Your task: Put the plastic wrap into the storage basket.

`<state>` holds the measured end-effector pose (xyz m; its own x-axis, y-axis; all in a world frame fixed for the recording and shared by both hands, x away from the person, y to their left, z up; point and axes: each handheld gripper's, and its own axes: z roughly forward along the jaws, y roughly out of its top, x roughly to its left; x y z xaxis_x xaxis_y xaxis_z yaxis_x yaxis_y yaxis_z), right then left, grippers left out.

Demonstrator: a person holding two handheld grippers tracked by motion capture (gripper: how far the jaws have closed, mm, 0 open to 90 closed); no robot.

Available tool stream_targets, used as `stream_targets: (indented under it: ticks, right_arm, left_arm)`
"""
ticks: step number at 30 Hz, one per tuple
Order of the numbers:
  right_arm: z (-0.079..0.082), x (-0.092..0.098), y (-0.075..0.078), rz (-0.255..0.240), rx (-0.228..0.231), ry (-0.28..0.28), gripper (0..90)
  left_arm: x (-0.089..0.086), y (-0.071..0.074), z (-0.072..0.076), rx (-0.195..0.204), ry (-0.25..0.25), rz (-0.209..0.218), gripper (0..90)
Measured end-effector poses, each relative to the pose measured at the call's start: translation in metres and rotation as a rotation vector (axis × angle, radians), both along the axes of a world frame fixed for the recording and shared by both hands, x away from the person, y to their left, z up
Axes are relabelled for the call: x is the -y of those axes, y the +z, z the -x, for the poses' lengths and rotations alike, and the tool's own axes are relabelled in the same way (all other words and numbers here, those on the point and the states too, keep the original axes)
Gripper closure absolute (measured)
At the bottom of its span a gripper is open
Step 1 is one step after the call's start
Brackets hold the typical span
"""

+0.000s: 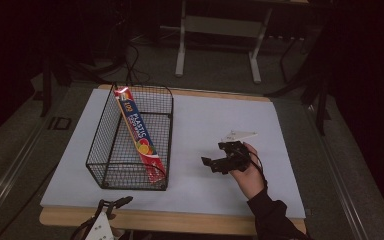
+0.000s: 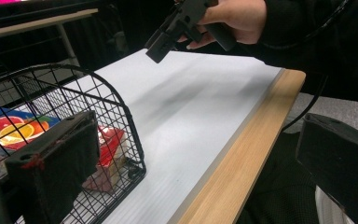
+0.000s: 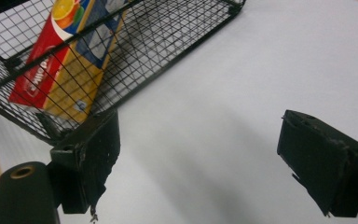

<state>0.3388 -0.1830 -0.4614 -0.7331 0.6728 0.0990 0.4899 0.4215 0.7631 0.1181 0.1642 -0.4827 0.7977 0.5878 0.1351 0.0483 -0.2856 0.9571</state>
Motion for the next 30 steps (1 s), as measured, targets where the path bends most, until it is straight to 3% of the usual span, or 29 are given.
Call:
stream_targets:
  ticks: [2, 5, 13, 20, 30]
  right_arm:
    - [0.002, 0.004, -0.002, -0.009, 0.028, -0.008, 13.1]
    - [0.003, 0.009, -0.005, -0.011, 0.033, -0.011, 13.2]
    - [0.008, 0.02, -0.016, 0.016, 0.006, -0.018, 13.2]
    - [0.01, 0.03, -0.018, 0.011, 0.007, -0.036, 13.2]
    - [0.01, 0.034, -0.026, 0.05, 0.018, -0.052, 13.3]
  left_arm:
    - [0.0, 0.0, 0.0, 0.001, 0.0, 0.002, 0.2]
    - [0.0, 0.0, 0.0, 0.002, 0.0, 0.0, 0.2]
    - [0.0, 0.0, 0.001, 0.003, -0.002, -0.001, 0.2]
    - [0.0, 0.0, 0.001, 0.005, -0.005, -0.008, 0.2]
    - [0.001, 0.0, 0.001, 0.006, -0.009, -0.014, 0.2]
